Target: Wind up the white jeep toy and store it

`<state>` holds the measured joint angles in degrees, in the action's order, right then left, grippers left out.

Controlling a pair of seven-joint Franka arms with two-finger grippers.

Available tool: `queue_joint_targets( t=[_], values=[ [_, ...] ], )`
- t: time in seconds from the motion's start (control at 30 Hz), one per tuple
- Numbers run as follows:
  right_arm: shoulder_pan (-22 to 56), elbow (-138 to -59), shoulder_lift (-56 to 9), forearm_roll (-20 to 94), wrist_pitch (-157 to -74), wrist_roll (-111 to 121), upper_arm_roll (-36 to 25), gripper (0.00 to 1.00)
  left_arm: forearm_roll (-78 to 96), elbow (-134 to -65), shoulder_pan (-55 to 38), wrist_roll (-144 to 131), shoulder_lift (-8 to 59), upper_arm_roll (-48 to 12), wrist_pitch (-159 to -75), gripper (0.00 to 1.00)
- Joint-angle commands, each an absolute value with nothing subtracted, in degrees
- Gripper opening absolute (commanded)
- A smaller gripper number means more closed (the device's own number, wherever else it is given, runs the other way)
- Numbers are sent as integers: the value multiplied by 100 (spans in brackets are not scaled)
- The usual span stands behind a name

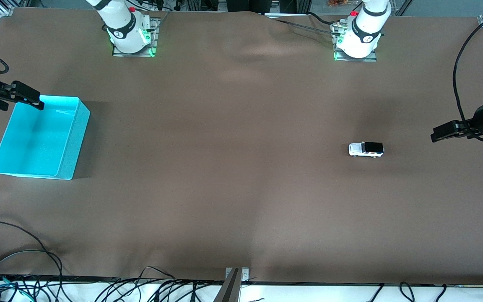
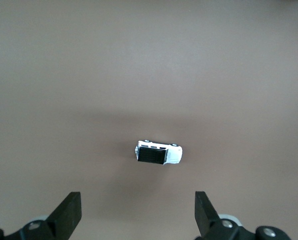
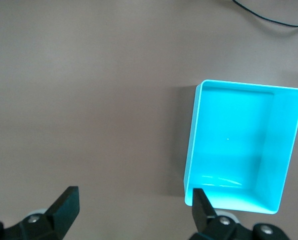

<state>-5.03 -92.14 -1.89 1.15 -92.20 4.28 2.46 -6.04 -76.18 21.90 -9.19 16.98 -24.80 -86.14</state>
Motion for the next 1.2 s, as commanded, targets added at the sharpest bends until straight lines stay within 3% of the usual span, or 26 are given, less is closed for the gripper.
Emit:
queue_joint_targets(
  t=[0.0,0.47,0.87,1.17],
  values=[
    [-536,-9097,-229,79,-9193,360,281,100,-721,-7603,2180,-1168,1617,-2487,-8438,100],
    [-536,-9097,-229,79,-9193,360,281,100,-686,-7708,2171,-2969,1652,-2470,-8358,100],
    [-536,-9097,-229,79,-9193,360,290,100,-650,-7998,2057,-6264,1775,-2487,-8464,100],
    [-536,-9097,-229,79,-9193,360,290,100,-642,-8867,2074,-8366,1679,-2505,-9245,100]
  ],
)
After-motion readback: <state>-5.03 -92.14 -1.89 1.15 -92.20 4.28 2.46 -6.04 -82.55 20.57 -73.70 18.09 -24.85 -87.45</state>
